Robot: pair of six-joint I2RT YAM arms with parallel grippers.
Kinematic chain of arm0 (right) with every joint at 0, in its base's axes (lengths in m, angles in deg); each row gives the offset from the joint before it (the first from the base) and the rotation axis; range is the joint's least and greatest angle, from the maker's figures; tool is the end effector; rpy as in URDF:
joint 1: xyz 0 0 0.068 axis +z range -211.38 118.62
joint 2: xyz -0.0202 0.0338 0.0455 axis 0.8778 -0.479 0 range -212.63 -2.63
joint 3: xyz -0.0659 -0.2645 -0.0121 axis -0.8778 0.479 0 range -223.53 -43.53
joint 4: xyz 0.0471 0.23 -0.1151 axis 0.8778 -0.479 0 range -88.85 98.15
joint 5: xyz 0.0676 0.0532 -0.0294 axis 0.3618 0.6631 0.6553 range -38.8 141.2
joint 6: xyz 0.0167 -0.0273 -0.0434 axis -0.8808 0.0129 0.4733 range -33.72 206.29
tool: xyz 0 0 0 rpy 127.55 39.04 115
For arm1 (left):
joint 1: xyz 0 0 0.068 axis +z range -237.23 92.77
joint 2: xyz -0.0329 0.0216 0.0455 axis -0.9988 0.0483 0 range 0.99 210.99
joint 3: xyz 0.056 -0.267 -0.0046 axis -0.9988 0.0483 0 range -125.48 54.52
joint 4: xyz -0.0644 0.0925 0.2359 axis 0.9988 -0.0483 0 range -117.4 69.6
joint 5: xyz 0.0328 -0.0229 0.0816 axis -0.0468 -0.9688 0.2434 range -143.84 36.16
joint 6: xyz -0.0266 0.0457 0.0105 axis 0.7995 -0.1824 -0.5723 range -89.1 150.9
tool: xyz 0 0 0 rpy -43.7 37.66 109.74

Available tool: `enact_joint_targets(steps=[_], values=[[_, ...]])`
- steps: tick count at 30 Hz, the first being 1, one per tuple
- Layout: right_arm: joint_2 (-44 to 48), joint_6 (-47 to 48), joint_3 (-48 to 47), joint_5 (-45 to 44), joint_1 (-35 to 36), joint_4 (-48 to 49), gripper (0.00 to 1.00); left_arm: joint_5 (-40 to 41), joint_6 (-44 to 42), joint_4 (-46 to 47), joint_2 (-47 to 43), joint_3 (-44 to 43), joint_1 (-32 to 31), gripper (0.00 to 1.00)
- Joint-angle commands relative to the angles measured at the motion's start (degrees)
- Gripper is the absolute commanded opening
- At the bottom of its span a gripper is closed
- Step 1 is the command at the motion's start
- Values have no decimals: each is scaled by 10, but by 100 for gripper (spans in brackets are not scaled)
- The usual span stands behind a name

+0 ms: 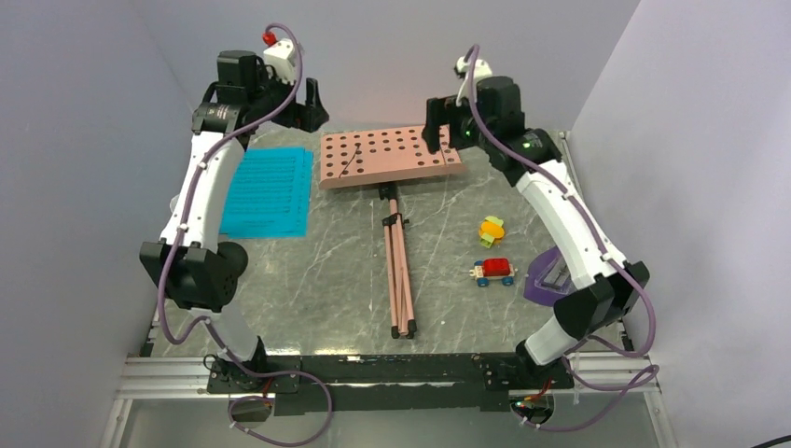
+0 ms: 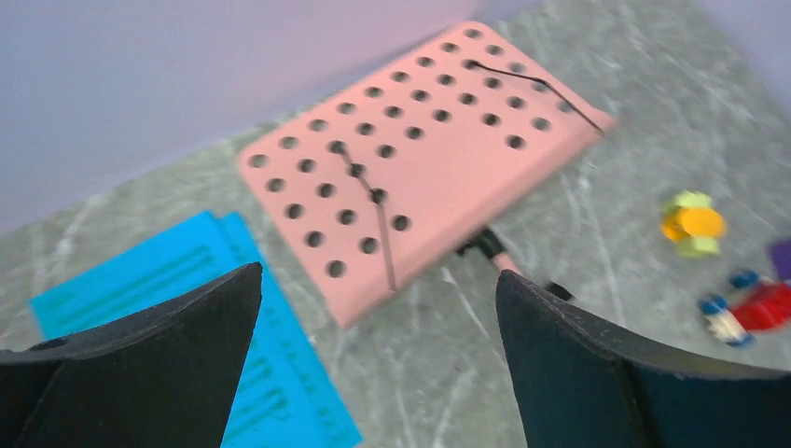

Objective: Pack up the instrument practice props

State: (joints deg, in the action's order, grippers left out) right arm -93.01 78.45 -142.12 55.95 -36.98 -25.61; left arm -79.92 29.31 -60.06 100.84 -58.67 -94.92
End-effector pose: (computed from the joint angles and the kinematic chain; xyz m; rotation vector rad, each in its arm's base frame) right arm 0.3216 0.1492 0.4246 -0.3470 2.0135 0.4387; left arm 0.3791 -0.0669 0.4416 0.4483 1.9690 -0.5283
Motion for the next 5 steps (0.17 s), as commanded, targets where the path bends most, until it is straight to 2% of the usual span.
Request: enact_joint_targets(steps=[1, 5], values=[[14, 47, -78, -150, -6, -75, 100, 128, -14, 50, -8, -18, 8, 99], [31, 51, -72, -138, -12, -44, 100, 155, -26, 51, 5, -12, 8, 99]])
